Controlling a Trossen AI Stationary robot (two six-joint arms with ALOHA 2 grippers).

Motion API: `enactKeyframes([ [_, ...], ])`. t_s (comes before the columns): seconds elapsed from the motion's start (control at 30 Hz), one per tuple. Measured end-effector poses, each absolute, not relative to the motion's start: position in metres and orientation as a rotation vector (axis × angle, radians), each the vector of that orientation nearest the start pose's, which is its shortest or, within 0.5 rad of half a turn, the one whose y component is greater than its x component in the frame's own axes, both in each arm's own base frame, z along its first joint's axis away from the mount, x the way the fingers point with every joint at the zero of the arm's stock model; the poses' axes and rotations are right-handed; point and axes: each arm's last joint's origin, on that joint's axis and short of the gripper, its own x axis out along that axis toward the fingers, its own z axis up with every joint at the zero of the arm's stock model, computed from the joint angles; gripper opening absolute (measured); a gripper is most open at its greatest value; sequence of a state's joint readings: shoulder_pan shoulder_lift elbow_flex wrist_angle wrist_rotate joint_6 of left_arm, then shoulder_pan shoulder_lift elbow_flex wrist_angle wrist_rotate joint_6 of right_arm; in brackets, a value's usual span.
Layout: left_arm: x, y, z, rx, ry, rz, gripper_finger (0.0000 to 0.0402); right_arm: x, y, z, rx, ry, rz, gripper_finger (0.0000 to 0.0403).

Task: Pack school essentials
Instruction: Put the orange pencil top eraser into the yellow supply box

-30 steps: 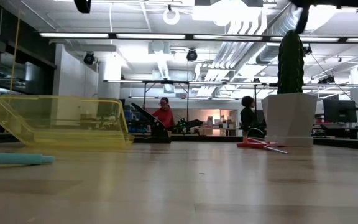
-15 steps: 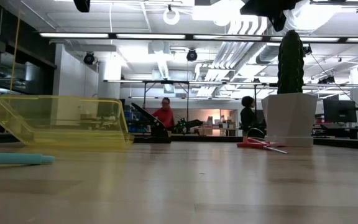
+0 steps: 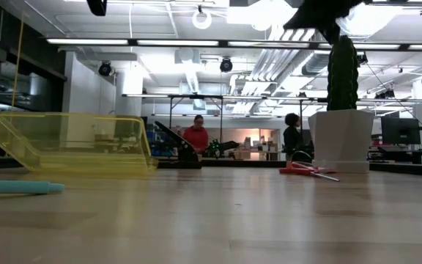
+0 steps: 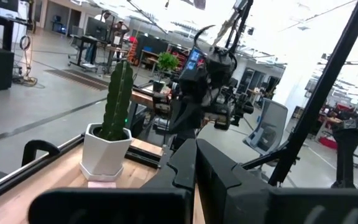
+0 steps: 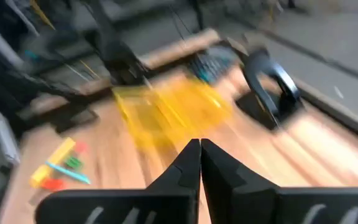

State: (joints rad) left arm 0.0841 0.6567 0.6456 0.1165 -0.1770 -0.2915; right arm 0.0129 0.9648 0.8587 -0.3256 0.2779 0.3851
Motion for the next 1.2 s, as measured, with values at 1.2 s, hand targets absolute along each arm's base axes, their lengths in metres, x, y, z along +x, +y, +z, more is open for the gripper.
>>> enactKeyframes([
  [1.2, 0.151, 0.018, 0.332, -0.315, -0.15, 0.262, 0.0, 0.301, -0.13, 0.17, 0.578, 1.328, -0.698, 0.0139],
])
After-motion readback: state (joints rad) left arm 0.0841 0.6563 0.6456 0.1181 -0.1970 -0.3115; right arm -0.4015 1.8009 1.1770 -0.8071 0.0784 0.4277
